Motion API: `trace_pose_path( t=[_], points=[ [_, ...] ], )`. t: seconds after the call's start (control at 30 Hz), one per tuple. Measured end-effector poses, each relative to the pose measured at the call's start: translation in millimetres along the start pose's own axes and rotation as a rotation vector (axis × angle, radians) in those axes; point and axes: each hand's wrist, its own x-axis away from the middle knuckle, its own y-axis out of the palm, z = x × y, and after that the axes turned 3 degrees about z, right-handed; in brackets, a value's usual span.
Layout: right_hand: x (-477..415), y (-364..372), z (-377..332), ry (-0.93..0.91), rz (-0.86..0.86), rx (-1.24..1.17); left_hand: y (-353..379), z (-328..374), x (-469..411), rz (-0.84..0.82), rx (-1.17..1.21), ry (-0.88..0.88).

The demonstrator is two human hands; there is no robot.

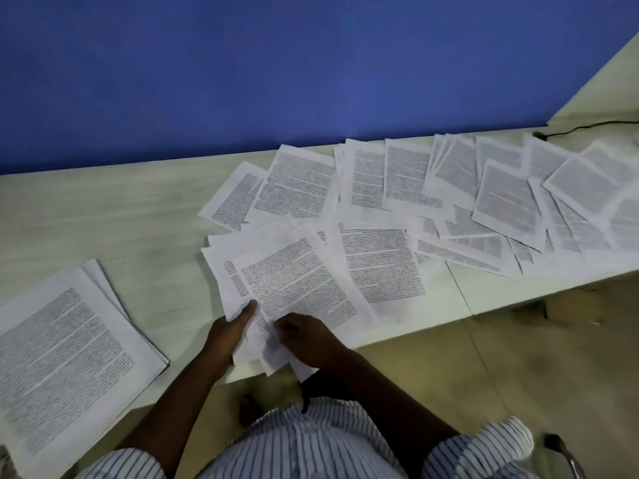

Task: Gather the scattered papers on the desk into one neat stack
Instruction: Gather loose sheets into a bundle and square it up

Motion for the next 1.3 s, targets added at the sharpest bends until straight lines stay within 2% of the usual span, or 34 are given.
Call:
trace_pose_path(
  t=[0.1, 0.17, 0.27, 0.43, 0.5, 0.6, 0.67, 0.8, 0.97, 1.1, 1.2, 1.3],
  points=[
    [14.0, -22.4, 18.2, 0.037, 0.292, -0.103, 9.2, -5.7, -2.3, 0.053, -0.148, 0.055],
    [18.4, -40.6, 36.2, 0.109, 0.527, -0.085, 13.7, -9.6, 3.7, 0.082, -0.136, 0.064],
    [12.9, -68.5, 58.0, 0.243, 0.667, -0.007, 7.9, -14.1, 6.1, 0.085, -0.053, 0.04],
    [-8.6, -102.0, 74.2, 0.359, 0.567, 0.212, -9.8, -24.9, 18.5, 0.039, 0.12, -0.026],
    [-12.8, -116.3, 82.8, 0.417, 0.591, 0.278, -8.3, -29.9, 26.3, 0.054, 0.154, -0.039],
    [-10.3, -139.1, 107.7, 0.654, 0.626, 0.356, -3.6, -34.3, 35.6, 0.098, 0.174, -0.055],
    [-4.4, -150.5, 119.9, 0.74, 0.601, 0.379, -1.1, -35.8, 39.0, 0.121, 0.164, -0.052],
    [-4.8, -169.0, 128.4, 0.681, 0.511, 0.422, 18.8, -37.7, 53.3, 0.19, 0.136, -0.031],
    [-5.9, -184.2, 137.1, 0.64, 0.464, 0.365, 37.1, -44.0, 57.9, 0.34, -0.064, 0.009],
    [-6.9, -188.7, 140.1, 0.614, 0.39, 0.332, 50.2, -48.2, 62.6, 0.344, -0.026, -0.008],
    [-4.7, -194.6, 148.4, 0.544, 0.418, 0.184, 71.0, -41.9, 74.3, 0.269, 0.143, -0.037],
    [-1.9, -211.9, 163.3, 0.419, 0.442, -0.121, 96.8, -36.3, 82.8, 0.205, 0.225, -0.012]
  ],
)
